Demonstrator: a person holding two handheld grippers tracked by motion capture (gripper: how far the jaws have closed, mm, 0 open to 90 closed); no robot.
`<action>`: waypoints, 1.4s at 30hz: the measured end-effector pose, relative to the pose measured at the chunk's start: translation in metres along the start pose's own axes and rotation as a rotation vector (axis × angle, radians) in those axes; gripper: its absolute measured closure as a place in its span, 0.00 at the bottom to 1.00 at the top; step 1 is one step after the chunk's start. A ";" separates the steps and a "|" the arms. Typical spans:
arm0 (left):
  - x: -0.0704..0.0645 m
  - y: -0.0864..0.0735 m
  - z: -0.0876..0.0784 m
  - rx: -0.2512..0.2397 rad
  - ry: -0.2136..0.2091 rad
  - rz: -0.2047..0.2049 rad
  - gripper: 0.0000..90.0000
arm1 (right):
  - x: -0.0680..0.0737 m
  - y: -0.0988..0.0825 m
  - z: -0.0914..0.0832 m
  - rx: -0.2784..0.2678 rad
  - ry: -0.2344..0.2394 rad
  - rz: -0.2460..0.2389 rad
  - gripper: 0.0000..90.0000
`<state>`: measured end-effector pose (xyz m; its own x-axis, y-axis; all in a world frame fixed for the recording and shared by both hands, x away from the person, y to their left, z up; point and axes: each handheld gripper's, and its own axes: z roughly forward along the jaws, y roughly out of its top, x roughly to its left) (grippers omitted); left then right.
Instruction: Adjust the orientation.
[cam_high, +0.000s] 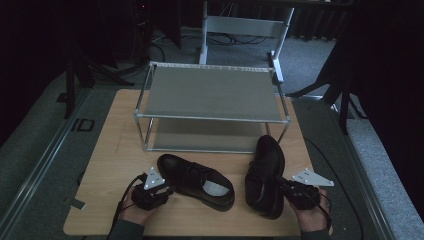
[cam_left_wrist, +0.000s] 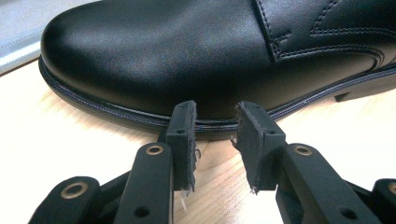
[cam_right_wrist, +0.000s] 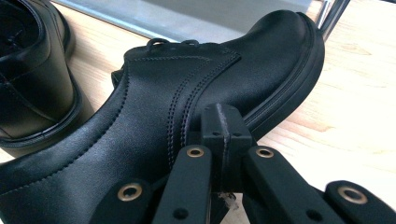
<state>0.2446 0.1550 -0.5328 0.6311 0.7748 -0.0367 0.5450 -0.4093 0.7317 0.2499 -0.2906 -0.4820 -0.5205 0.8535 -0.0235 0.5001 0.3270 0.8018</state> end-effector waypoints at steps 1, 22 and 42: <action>0.000 0.000 0.000 -0.001 0.001 0.001 0.75 | -0.002 -0.001 0.000 -0.004 0.011 0.004 1.00; 0.000 0.000 0.000 -0.001 0.006 0.001 0.75 | -0.025 -0.002 -0.021 -0.048 -0.041 0.059 0.85; 0.004 0.000 -0.001 -0.008 0.004 -0.019 0.73 | -0.015 0.012 0.023 0.088 -0.120 -0.086 0.87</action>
<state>0.2465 0.1586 -0.5319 0.6182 0.7845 -0.0479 0.5525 -0.3904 0.7364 0.2802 -0.2900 -0.4857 -0.4803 0.8615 -0.1649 0.5188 0.4306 0.7385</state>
